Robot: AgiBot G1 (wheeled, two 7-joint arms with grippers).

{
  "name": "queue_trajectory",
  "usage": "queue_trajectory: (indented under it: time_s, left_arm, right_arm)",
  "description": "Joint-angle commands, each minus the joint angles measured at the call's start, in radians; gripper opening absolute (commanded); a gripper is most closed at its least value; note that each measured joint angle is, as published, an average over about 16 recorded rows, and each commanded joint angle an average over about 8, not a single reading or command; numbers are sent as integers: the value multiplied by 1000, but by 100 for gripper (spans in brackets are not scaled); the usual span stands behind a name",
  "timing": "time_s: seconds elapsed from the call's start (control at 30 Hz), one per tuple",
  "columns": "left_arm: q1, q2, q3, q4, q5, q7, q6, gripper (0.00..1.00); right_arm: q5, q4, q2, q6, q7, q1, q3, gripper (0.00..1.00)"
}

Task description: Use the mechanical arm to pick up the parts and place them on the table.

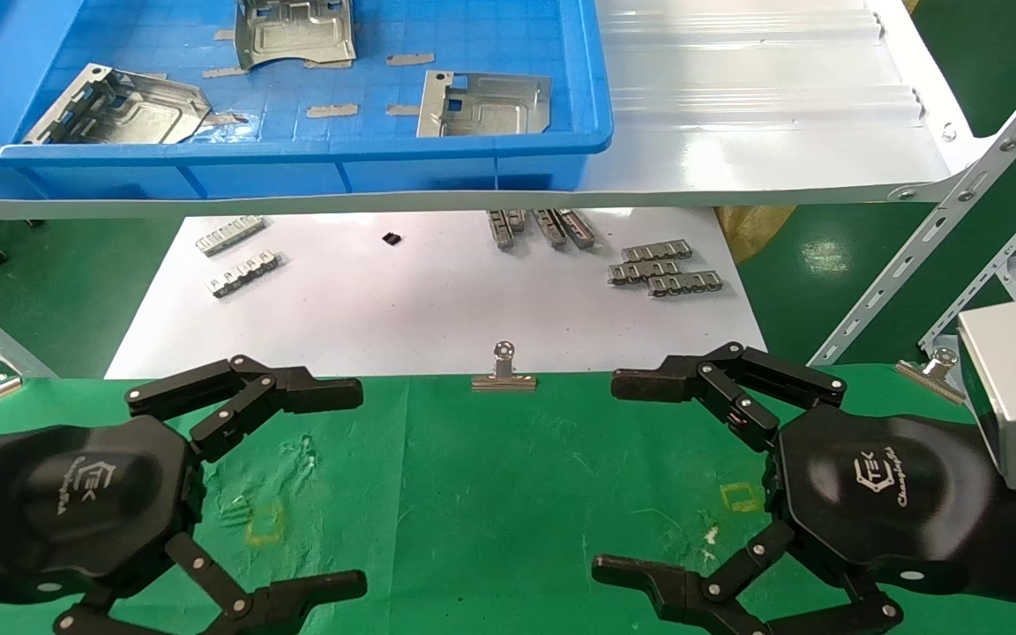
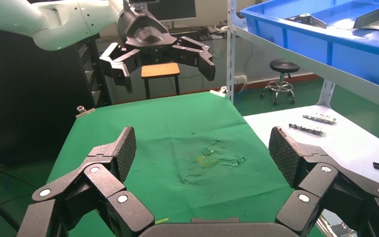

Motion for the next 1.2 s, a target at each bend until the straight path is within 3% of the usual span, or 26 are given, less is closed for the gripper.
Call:
queue_trajectory:
  time_s: [0.03, 1.2]
  left_arm:
    - [0, 0, 0, 0, 0, 0, 0, 100]
    - [0, 0, 0, 0, 0, 0, 0, 100]
  right_arm:
    - [0, 0, 0, 0, 0, 0, 0, 0]
    - [0, 0, 0, 0, 0, 0, 0, 0]
